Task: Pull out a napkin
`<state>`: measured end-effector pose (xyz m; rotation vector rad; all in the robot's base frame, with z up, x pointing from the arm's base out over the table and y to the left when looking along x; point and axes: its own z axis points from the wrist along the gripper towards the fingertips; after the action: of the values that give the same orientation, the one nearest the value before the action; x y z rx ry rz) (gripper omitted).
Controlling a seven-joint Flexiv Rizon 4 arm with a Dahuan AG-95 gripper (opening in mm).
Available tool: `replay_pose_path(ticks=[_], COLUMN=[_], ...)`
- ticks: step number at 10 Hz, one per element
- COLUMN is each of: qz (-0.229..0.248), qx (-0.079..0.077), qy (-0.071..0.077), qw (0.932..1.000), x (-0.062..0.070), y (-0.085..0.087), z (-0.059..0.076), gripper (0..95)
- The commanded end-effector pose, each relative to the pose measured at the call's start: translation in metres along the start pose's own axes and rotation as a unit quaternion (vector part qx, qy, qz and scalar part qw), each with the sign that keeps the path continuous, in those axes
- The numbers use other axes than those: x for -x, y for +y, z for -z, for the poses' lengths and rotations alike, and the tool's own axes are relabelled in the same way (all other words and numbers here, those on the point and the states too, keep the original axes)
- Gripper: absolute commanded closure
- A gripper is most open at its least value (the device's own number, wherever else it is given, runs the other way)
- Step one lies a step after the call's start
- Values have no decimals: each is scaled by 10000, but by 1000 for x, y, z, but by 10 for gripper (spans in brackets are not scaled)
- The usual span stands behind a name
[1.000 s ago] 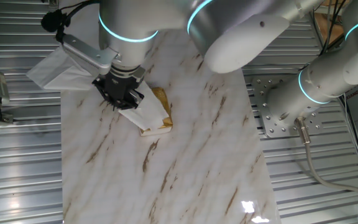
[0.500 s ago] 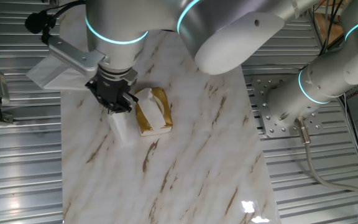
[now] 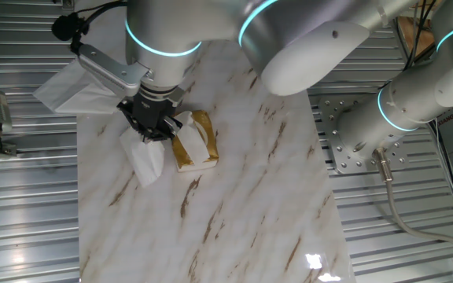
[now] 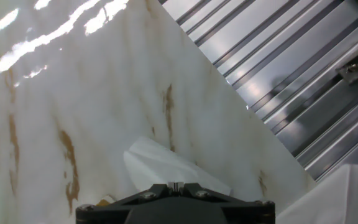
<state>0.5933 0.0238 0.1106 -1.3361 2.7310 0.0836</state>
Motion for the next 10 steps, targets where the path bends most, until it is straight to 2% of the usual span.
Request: replay_pose_path(ticks=[1, 2, 5, 6, 7, 8, 9, 10], qz=[-38, -63, -61, -64, -71, -71, -134, -143], qx=[54, 52, 37, 29, -7, -33, -66, -42], qy=[-7, 39, 66, 85, 118, 154, 199, 235], qw=[10000, 10000, 10000, 9999, 9999, 9999, 9997, 9996], x=[1, 1, 1, 1, 0, 0, -4, -6], y=[-2, -2, -2, -1, -1, -1, -1, -1], z=[-2, -2, -2, -2, -2, -3, -4, -4], gripper=[380, 0, 0, 190, 190, 380, 950, 950])
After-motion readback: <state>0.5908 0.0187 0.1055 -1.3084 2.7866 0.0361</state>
